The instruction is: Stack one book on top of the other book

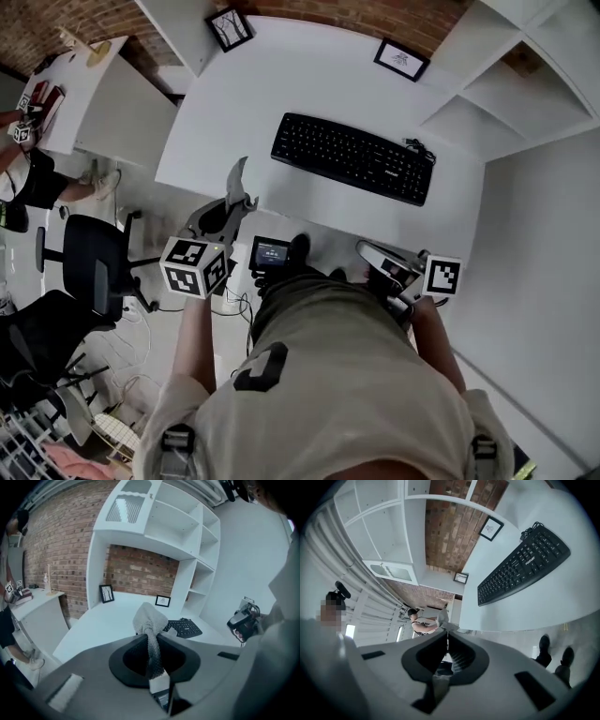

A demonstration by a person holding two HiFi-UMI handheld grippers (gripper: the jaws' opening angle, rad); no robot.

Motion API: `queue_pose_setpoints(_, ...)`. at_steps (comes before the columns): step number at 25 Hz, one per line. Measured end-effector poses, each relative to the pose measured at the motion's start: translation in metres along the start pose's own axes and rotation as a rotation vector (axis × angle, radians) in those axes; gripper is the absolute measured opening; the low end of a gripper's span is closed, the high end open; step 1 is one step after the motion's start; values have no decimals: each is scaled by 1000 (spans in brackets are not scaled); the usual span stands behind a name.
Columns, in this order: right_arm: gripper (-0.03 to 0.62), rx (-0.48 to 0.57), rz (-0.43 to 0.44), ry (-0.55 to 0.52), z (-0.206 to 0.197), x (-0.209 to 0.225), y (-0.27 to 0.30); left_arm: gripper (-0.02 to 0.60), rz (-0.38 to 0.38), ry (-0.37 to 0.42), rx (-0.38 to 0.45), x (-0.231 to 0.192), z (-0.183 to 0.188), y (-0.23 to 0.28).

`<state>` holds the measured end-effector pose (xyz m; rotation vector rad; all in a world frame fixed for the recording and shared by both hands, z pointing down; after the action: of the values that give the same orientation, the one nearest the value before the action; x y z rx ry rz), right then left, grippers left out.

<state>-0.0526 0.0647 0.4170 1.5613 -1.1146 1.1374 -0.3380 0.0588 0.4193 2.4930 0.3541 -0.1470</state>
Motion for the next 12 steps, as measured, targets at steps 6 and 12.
queue_pose_setpoints(6, 6, -6, -73, 37, 1, 0, 23, 35, -21, 16, -99, -27, -3, 63)
queue_pose_setpoints(12, 6, 58, -109, 94, 6, 11, 26, 35, 3, 179, -218, -44, -5, 124)
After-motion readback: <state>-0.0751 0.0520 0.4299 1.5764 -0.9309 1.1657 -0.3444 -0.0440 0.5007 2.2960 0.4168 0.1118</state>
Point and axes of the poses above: the fingertips, and each gripper's own axes: y forward along the fingers, x to its right, z out of its top, the point moved 4 cm from there along -y, backward along the fingers, and after that the axes turned 2 degrees about z, right-handed, at the moved point
